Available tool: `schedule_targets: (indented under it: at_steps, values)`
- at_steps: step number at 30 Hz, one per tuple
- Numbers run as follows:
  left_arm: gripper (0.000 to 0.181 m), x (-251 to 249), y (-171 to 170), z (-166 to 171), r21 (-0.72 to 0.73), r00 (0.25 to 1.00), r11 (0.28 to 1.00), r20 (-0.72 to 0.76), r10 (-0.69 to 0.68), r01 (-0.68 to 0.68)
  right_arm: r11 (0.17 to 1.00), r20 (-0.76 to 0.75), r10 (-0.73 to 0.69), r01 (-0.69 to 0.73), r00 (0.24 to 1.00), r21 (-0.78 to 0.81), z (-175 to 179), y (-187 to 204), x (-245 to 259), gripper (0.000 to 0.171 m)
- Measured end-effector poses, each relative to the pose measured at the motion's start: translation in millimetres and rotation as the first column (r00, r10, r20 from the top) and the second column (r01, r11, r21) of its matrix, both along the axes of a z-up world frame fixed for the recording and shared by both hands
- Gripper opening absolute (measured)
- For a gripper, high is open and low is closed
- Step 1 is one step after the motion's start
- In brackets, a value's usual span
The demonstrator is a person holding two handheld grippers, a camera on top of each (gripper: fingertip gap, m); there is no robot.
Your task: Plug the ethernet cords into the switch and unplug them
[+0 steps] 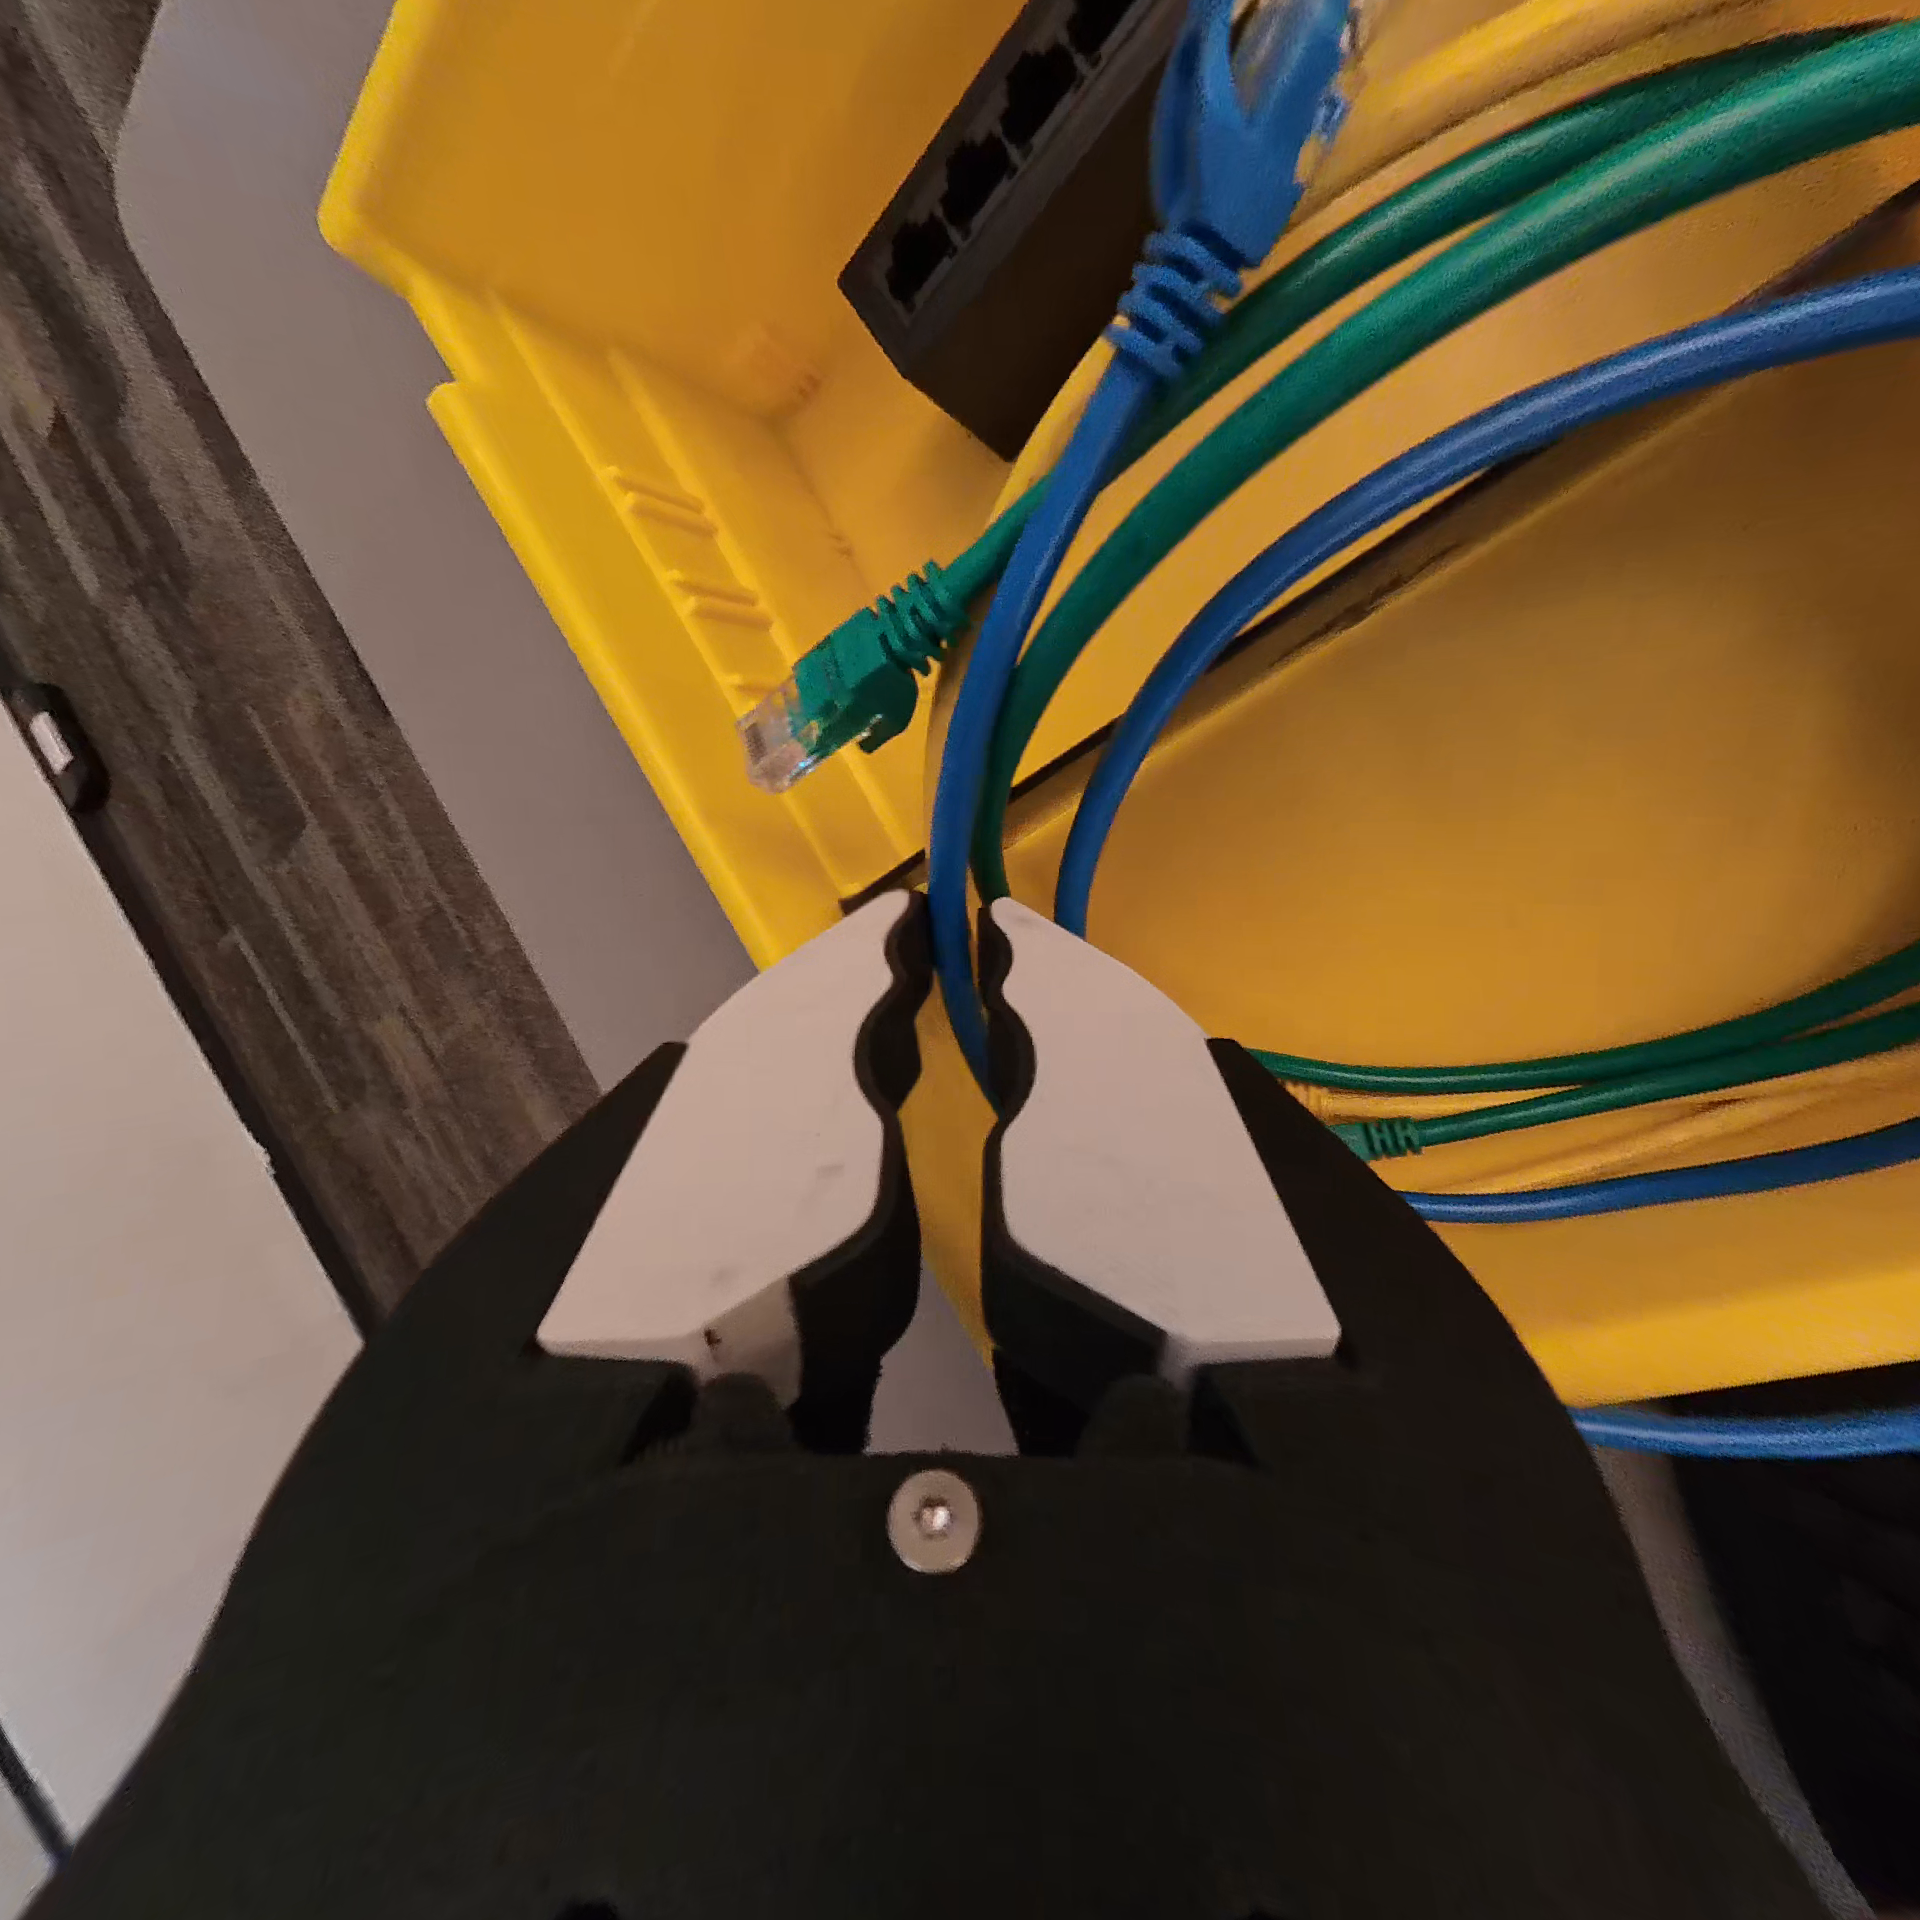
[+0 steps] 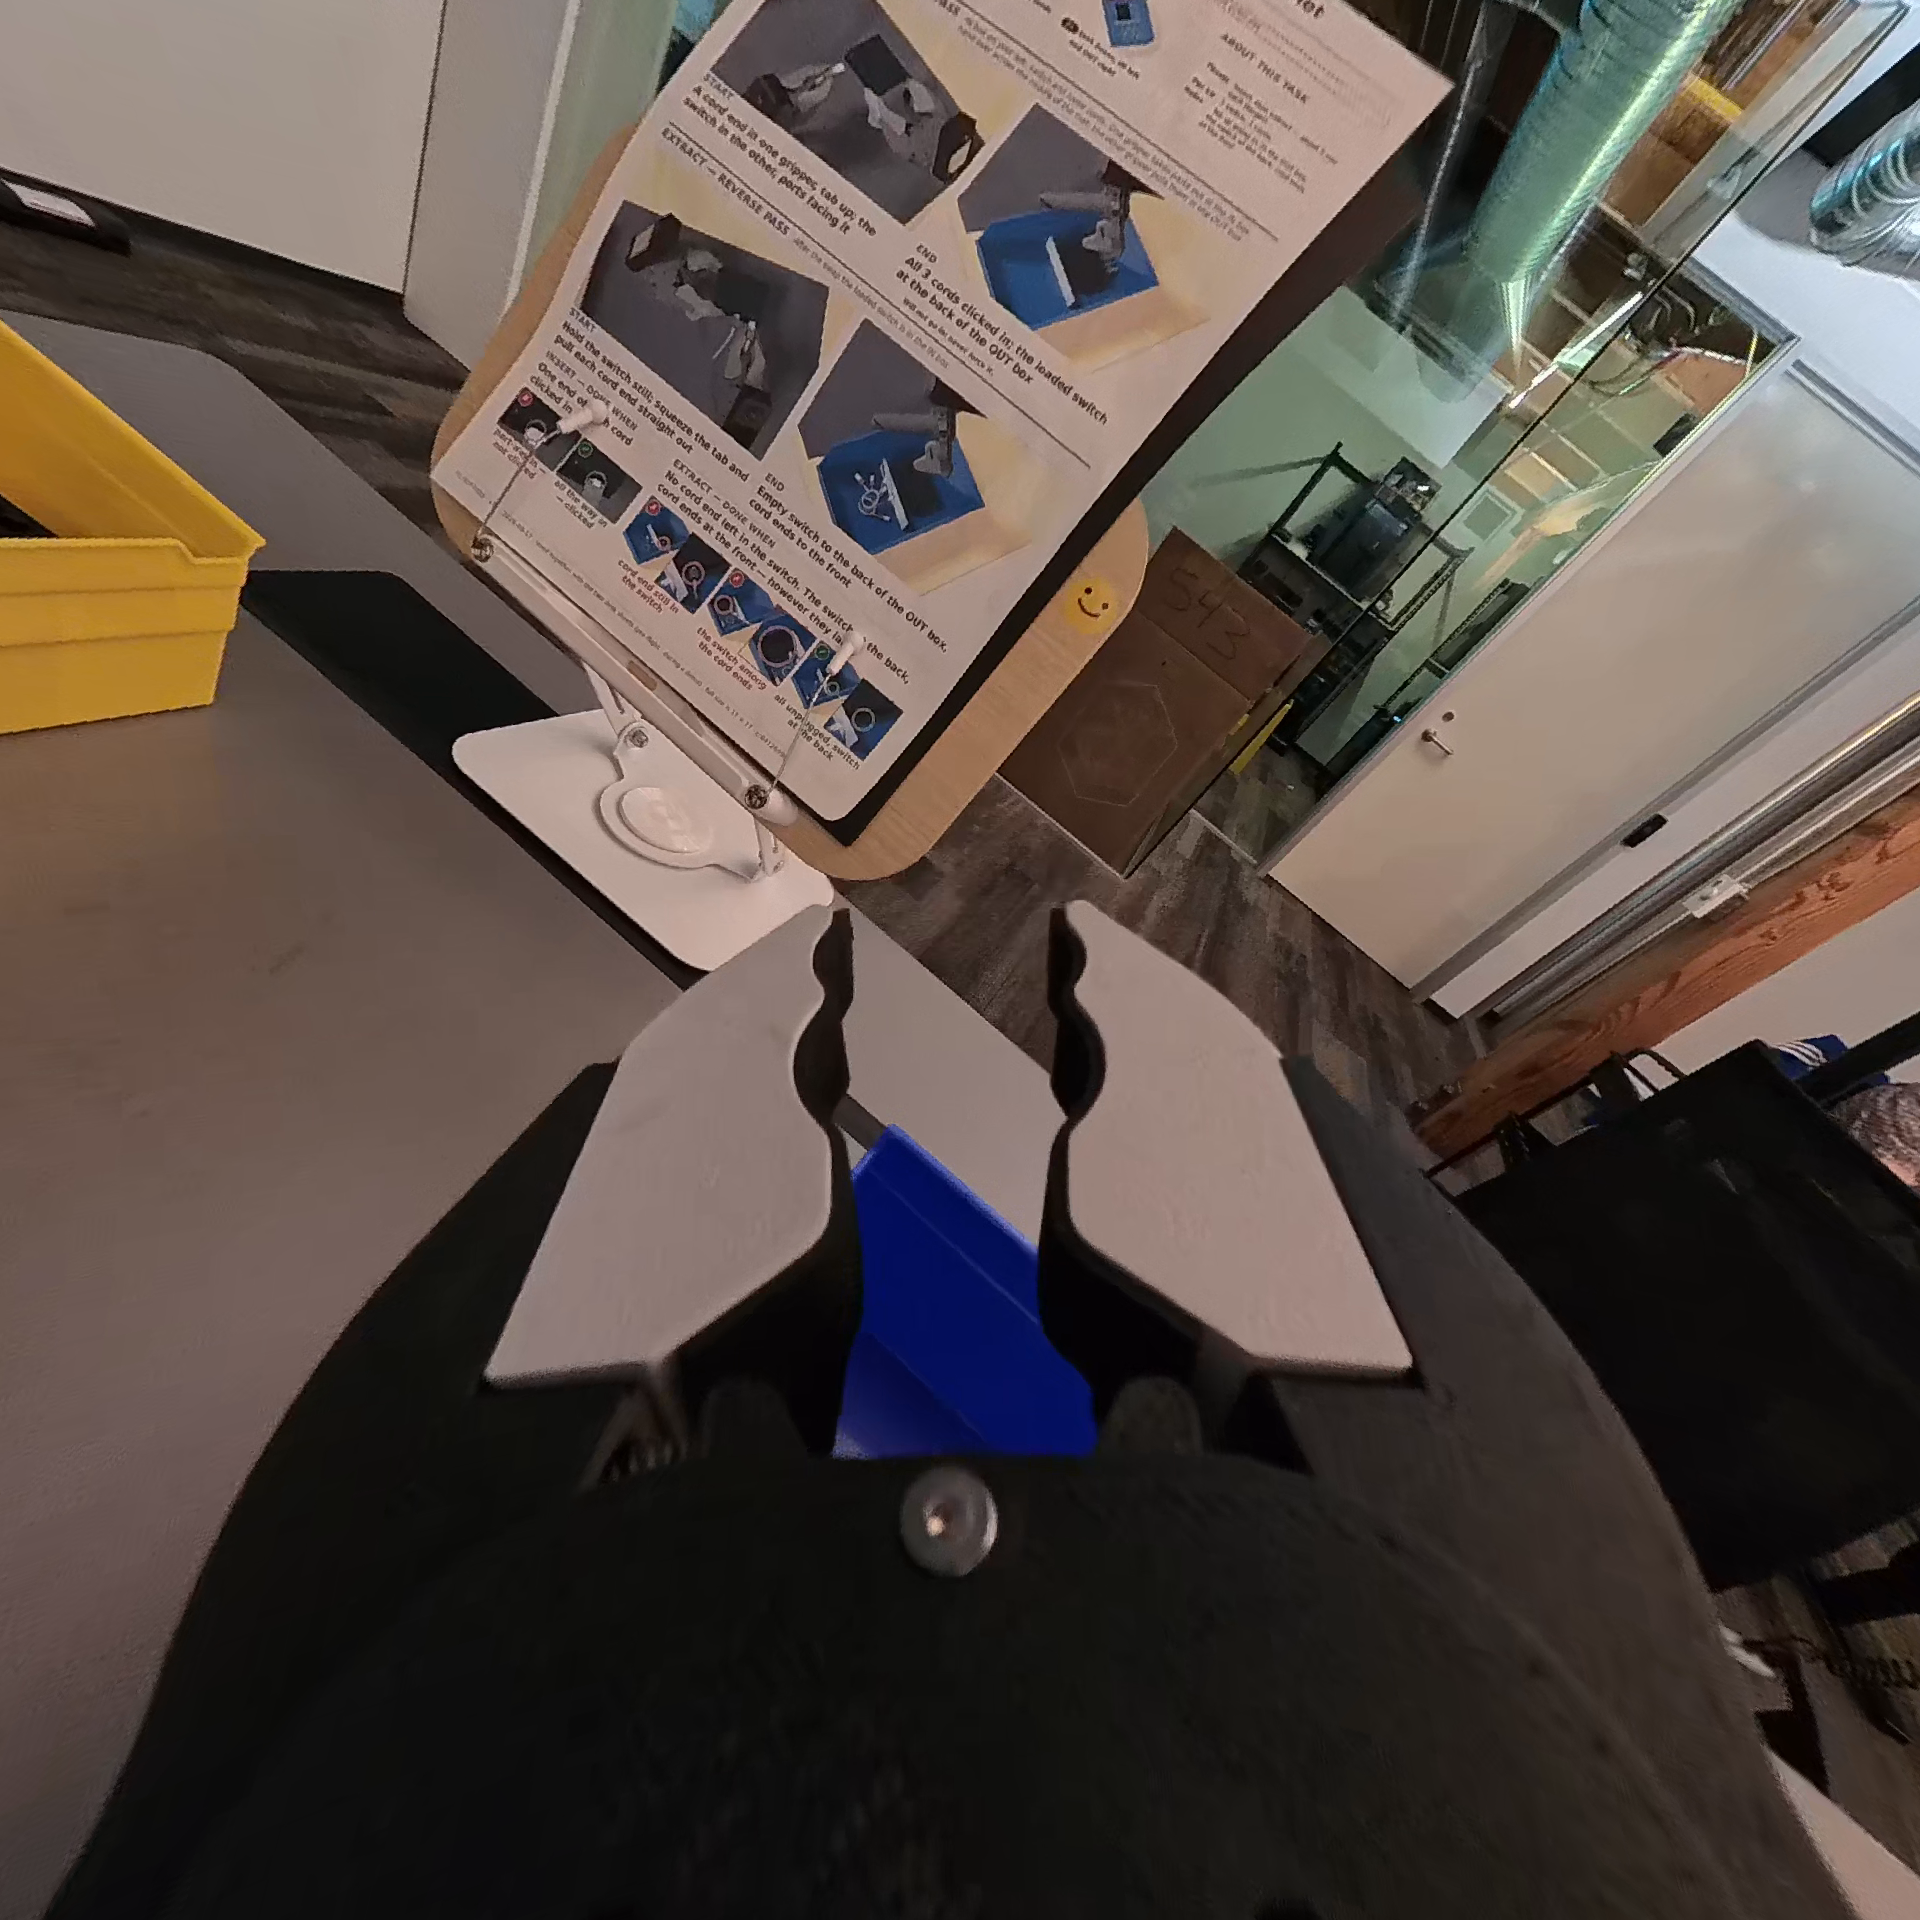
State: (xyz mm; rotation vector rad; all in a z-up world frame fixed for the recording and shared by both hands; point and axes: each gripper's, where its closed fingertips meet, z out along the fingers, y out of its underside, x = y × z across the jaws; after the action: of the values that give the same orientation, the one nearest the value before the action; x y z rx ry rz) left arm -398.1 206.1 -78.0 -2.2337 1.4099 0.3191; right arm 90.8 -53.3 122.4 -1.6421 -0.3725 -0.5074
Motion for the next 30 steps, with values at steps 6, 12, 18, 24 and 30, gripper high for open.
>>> schedule_targets:
  at_steps: [6, 12, 18, 24, 30]
  values:
    - [0.006, -4, -4, 6, 0.018, 0.999, 0.999, 0.04, 0.029, -0.03, 0.996, -0.005, 0.006, -0.007, 1.0, -0.091, -28, 21, -2, 0.036]
    - [0.006, -9, -11, 17, 0.022, 0.999, 0.999, 0.046, 0.028, -0.029, 0.995, 0.136, -0.015, 0.028, 0.991, -0.097, -30, 32, -20, 0.034]
    - [0.005, -8, -17, 29, 0.03, 0.999, 0.999, 0.048, 0.022, -0.023, 0.999, 0.117, 0.034, -0.029, 0.993, -0.045, -15, 28, -38, 0.032]
    - [0.005, -13, -28, 43, 0.027, 0.995, 0.996, 0.058, 0.082, -0.083, 0.996, 0.11, 0.087, -0.09, 0.99, 0.017, 5, 16, -54, 0.029]
    - [0.006, -19, -34, 44, 0.02, 0.992, 0.991, 0.014, 0.129, -0.129, 0.994, 0.117, 0.107, -0.11, 0.987, 0.018, 6, 12, -61, 0.029]
